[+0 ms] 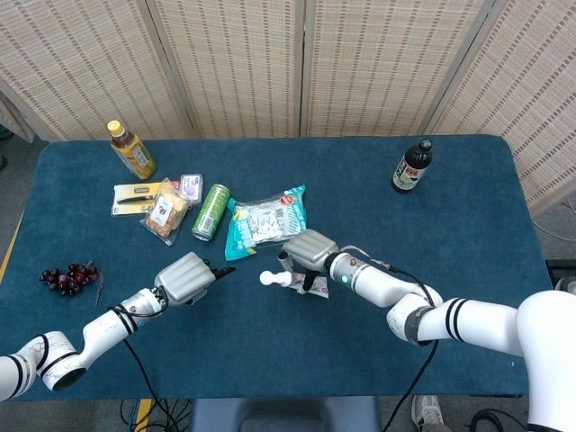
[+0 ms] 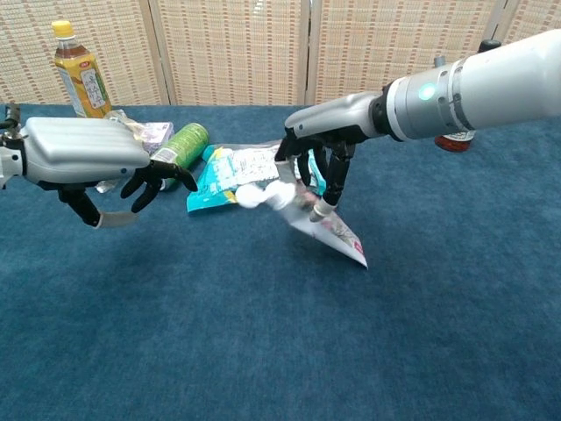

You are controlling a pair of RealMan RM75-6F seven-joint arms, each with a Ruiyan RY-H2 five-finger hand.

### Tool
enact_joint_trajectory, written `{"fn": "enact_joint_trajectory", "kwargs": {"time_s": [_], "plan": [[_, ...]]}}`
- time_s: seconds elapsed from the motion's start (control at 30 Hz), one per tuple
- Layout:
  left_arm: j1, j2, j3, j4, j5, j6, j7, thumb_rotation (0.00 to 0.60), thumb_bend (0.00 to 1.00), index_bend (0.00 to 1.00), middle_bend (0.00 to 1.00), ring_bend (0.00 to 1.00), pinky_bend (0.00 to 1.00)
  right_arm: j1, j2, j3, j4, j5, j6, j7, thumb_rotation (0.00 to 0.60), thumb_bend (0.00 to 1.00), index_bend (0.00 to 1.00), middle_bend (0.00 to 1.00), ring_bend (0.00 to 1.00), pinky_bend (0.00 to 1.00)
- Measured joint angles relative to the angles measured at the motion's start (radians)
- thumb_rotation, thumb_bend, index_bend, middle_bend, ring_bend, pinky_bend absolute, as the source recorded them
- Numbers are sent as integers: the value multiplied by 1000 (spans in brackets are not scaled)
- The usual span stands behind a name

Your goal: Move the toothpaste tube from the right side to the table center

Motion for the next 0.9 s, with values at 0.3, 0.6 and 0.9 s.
{"fn": "enact_joint_trajectory", "kwargs": {"time_s": [0.3,0.6,0.9], "plan": [[20,2,-12,-5,-22,16,8,600,392,123,443,417,685,-19,28,15,-24,25,46,-12,600,0,201,248,218,322],[90,10,-51,-15,-113,98,-15,600,392,123,379,341,552,-116,135,-5,-123,49,215,-62,600,123,203,321,246,330],[230,35,-97,-44,-249,255,-38,600,392,129,367,328,495,-307,277,-50,-278,72,493,-150,600,254,249,366,283,361]]}}
